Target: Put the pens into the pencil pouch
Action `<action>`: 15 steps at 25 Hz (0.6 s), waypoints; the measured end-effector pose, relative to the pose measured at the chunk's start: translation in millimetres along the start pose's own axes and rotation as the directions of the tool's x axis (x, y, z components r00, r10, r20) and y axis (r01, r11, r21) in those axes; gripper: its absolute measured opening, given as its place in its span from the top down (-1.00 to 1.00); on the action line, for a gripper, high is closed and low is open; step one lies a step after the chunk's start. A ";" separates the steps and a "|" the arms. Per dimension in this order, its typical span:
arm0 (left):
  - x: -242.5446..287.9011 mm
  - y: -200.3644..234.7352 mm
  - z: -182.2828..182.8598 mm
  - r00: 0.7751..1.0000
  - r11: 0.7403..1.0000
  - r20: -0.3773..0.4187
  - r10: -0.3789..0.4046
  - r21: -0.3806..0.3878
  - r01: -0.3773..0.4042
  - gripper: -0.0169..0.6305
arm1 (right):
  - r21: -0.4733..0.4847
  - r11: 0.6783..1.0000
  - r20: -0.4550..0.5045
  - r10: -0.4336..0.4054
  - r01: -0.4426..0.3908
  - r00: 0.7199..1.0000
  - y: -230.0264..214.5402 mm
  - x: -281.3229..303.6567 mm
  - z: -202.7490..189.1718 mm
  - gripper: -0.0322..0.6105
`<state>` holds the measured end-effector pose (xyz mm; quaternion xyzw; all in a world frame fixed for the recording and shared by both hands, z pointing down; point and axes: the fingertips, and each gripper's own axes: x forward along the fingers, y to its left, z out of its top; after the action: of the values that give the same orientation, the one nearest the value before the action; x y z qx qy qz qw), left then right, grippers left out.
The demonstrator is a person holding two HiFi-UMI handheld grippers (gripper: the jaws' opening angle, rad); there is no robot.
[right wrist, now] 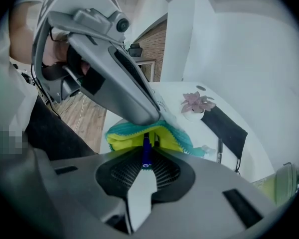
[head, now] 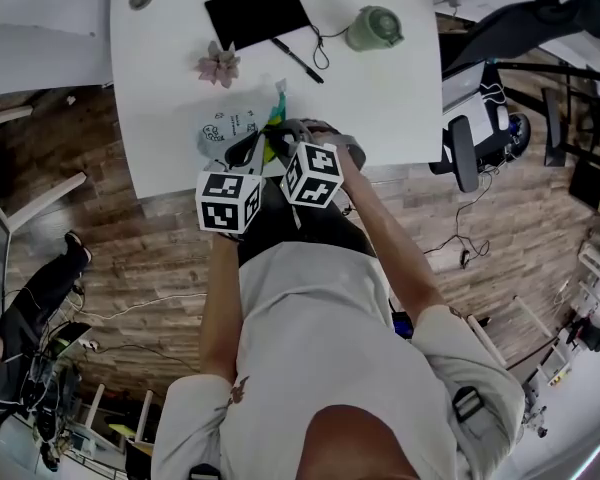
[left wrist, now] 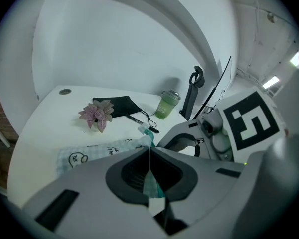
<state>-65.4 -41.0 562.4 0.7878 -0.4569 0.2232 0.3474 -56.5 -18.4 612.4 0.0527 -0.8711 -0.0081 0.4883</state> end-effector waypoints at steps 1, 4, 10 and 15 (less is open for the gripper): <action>-0.4 0.7 0.7 1.000 1.000 0.003 -0.004 -0.008 0.004 0.94 | 0.001 1.000 0.008 -0.001 0.001 1.000 -0.6 1.3 1.2 0.72; -1.6 2.3 2.7 1.000 1.000 0.014 -0.015 -0.027 0.015 0.94 | 0.005 1.000 0.031 -0.003 0.003 1.000 -1.8 5.1 6.1 0.72; -2.1 8.1 2.9 0.999 0.998 0.025 -0.023 -0.061 0.025 0.94 | 0.024 1.000 0.072 -0.016 0.014 0.997 -5.5 14.1 12.9 0.71; 0.5 11.5 3.3 0.999 0.997 0.027 -0.028 -0.073 0.030 0.94 | 0.047 0.998 0.093 -0.044 0.040 0.995 -9.3 16.7 11.0 0.71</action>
<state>-75.2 -47.6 564.6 0.7839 -0.4581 0.1908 0.3733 -73.8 -29.7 620.2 0.0815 -0.8917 -0.0010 0.4453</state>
